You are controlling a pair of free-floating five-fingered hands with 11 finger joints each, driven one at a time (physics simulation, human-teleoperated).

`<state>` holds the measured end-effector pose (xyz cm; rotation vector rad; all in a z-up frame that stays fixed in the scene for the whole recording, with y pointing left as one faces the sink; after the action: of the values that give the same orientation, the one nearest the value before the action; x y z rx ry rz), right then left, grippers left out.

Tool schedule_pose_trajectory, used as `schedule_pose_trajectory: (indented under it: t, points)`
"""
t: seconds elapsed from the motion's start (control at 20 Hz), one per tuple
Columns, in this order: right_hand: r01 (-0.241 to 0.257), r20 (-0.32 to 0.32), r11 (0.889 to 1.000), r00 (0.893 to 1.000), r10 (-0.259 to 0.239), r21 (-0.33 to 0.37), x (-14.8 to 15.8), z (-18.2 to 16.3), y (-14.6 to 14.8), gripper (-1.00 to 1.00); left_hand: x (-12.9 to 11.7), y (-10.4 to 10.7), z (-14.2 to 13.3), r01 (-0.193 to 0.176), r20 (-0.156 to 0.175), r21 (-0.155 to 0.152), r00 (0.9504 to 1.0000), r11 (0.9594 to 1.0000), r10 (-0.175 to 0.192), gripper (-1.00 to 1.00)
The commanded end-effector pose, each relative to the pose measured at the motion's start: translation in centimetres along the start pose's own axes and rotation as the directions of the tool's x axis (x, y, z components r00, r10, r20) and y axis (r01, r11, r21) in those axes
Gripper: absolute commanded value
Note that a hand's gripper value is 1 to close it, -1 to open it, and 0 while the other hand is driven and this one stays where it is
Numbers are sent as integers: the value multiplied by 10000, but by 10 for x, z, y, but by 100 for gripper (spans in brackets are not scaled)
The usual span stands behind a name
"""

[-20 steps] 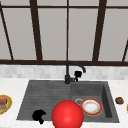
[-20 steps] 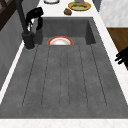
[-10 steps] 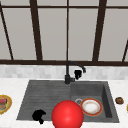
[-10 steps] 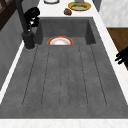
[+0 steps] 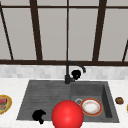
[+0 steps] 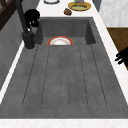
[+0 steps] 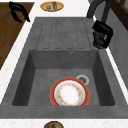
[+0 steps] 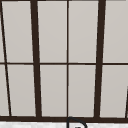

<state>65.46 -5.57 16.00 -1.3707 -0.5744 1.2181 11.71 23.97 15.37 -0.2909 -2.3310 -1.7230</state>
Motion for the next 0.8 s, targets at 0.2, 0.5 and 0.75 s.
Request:
schedule_pose_trajectory:
  t: [0.2,0.5,0.75]
  points:
    - [-976,-167,9952,9951,977,60,21,9,-28,100,0,0,0,0,0,0,10000,10000,0,0]
    - [-2103,-1765,9762,9642,1980,-537,43,16,-24,100,0,0,0,0,0,0,10000,10000,0,0]
    - [-3256,-3501,9436,8922,2854,-606,76,14,-6,100,0,0,0,0,0,0,10000,10000,0,0]
